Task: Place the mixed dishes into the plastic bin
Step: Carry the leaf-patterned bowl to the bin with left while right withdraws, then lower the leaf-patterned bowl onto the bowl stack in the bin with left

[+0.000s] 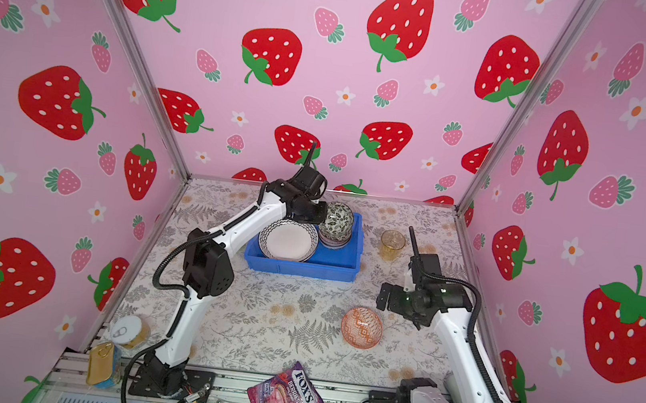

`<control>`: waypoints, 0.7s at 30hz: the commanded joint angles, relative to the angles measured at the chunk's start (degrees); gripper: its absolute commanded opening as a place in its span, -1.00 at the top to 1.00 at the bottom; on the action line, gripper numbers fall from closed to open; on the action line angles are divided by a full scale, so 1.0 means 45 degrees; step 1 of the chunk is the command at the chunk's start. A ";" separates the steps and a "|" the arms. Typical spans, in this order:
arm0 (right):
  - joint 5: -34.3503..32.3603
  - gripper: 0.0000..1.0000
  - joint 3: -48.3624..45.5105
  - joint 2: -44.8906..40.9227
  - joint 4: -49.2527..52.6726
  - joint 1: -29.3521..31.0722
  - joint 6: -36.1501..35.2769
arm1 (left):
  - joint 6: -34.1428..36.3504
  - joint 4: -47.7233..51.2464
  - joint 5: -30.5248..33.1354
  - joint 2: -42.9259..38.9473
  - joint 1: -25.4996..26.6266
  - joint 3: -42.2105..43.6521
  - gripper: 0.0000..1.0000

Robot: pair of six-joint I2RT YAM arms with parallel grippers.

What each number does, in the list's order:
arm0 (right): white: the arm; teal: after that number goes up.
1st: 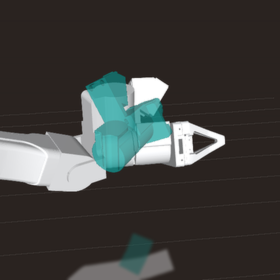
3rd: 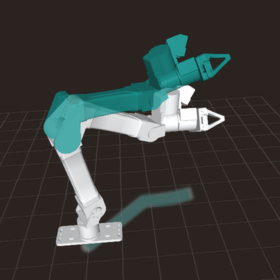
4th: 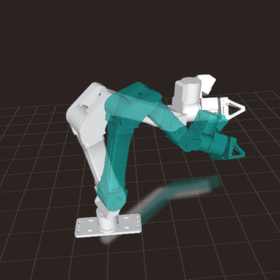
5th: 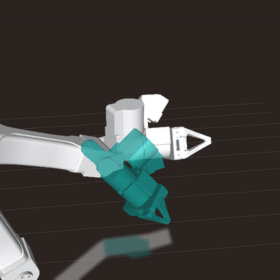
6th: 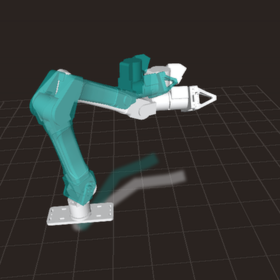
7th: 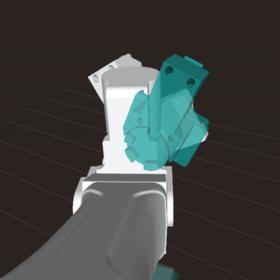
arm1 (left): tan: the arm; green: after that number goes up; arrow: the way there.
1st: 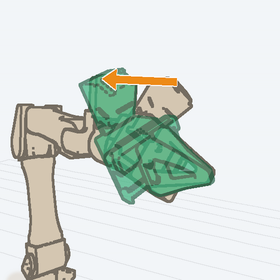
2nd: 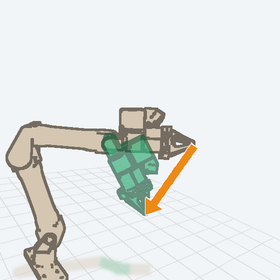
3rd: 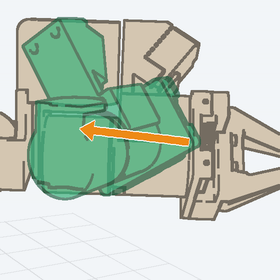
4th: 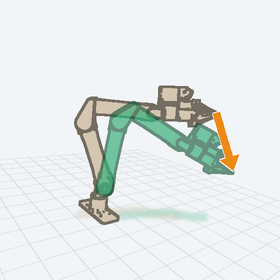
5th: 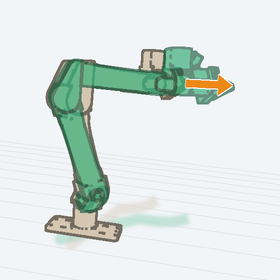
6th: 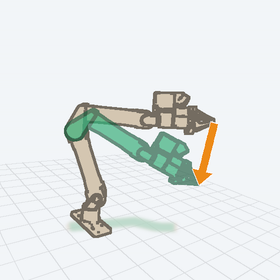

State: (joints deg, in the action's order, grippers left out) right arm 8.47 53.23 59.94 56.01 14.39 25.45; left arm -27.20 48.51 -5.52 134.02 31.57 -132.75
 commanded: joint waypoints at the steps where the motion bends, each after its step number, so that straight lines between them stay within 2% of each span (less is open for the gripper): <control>1: 0.0207 -0.99 -0.0208 0.0147 -0.0160 -0.0241 -0.0493 | -0.0111 0.0311 -0.0137 0.0033 -0.0200 -0.0895 1.00; 21: 0.0702 -0.99 -0.0574 0.0423 -0.0512 -0.0868 -0.1008 | -0.0654 0.0548 -0.0522 0.0956 -0.0350 -0.1337 1.00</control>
State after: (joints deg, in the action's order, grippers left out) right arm 10.98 51.66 62.08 53.56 11.07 22.35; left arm -29.36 51.11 -6.63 137.16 30.15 -135.81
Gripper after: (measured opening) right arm 0.992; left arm 0.097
